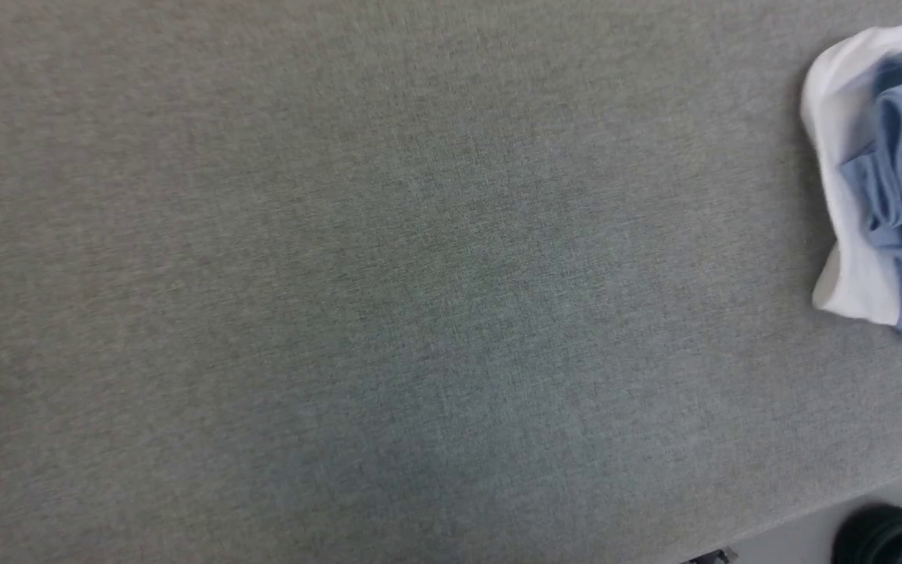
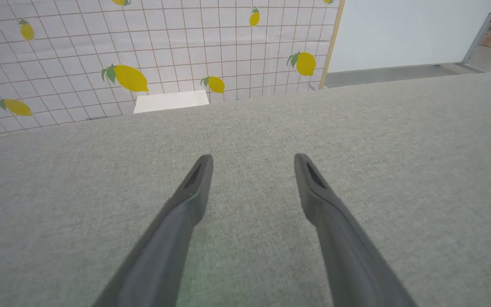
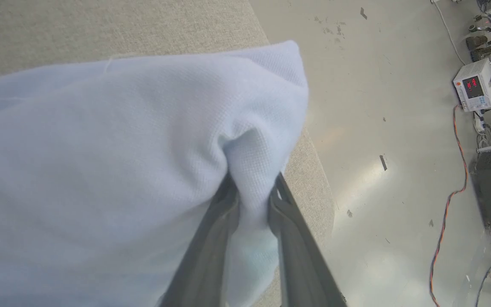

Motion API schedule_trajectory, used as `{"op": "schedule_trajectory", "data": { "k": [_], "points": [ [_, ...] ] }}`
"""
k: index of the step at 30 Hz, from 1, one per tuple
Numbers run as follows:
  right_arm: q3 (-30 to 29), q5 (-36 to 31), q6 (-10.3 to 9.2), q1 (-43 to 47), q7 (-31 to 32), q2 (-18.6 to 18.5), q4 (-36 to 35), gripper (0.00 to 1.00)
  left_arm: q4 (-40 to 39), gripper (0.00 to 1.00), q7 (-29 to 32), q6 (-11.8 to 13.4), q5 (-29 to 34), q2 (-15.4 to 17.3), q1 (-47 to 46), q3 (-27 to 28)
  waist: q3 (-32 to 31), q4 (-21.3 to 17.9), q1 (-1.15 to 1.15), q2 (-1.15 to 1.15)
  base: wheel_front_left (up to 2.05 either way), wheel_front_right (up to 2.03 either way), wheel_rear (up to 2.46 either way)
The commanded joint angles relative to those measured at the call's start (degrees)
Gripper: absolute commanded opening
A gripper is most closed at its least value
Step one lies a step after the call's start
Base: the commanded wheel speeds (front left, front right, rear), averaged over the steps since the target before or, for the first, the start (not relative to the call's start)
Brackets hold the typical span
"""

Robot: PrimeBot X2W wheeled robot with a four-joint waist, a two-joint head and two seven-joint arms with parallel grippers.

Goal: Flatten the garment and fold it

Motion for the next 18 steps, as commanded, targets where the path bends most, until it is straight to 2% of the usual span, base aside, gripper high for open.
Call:
{"op": "schedule_trajectory", "data": {
  "k": [1, 2, 3, 4, 12, 18],
  "points": [
    [-0.84, -1.02, -0.1, -1.37, 0.02, 0.44, -0.17, 0.0, -0.65, 1.0, 0.19, 0.37, -0.55, 0.62, 1.02, 0.61, 2.78, -1.86, -0.01, 0.25, 0.0, 0.0, 0.0],
    [-1.58, -1.88, -0.1, -1.68, -0.17, 0.88, -0.6, 0.0, -1.03, 1.0, 0.45, 0.43, -0.68, 0.76, 1.52, 0.95, 2.8, -2.09, -0.01, 0.25, 0.0, 0.0, 0.0],
    [-1.63, -2.64, -0.1, -1.65, -0.7, 0.89, -1.15, 0.15, -1.33, 1.0, 0.59, 0.51, -0.74, 0.84, 1.81, 1.19, 2.81, -2.26, -0.01, 0.25, 0.0, 0.0, 0.0],
    [-1.94, -2.89, -0.1, -1.7, -0.62, 1.38, -1.33, 1.0, -1.69, 1.0, 0.76, 0.55, -0.83, 0.93, 2.15, 1.39, 2.75, -2.46, -0.01, 0.25, 0.0, 0.0, 0.0],
    [-1.85, -1.75, -0.1, -2.23, -4.8, 2.13, -4.35, 1.0, -1.89, 1.0, 1.03, 0.86, -0.98, 0.99, 3.18, 1.56, 0.65, -3.02, -0.01, 0.25, 0.0, 0.0, 0.0],
    [3.42, 2.38, -0.1, -5.81, -11.47, -0.03, -5.84, 1.0, 1.12, 1.0, -0.61, 1.23, -0.69, -1.15, 2.07, -1.26, -4.63, -1.53, -0.01, 0.25, 0.0, 0.0, 0.0]
  ]
}}
